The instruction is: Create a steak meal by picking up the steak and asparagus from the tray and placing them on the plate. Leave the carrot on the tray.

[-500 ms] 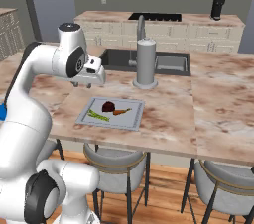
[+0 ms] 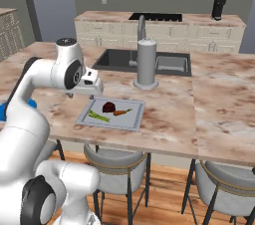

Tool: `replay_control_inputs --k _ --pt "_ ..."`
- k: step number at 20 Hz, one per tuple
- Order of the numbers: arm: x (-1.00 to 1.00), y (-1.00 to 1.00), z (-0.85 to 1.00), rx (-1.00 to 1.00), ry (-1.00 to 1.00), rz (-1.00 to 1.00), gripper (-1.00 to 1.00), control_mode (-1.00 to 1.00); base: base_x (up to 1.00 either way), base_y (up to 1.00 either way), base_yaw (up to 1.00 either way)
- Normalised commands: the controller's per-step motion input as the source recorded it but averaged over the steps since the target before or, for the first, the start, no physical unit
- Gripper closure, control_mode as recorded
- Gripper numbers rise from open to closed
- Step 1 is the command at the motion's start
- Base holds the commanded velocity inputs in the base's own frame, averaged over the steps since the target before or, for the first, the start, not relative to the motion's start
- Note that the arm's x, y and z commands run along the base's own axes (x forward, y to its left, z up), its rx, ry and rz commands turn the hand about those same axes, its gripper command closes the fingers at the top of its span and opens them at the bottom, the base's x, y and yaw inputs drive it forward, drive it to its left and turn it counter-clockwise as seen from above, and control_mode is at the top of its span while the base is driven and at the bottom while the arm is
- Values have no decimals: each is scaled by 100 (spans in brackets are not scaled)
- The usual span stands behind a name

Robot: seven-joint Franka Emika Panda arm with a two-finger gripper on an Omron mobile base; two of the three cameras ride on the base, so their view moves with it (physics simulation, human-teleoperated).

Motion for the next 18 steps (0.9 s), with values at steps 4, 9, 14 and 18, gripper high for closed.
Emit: replay_control_inputs --k 4,9,14,18 --pt "23 0 -43 0 0 -4 -100 -100 0 0 0" --pt "20 0 -37 0 0 -22 -100 -100 0 0 0" --pt "43 6 -39 1 1 -29 -100 -100 0 0 0" --pt "62 9 -43 5 1 -24 -100 -100 0 0 0"
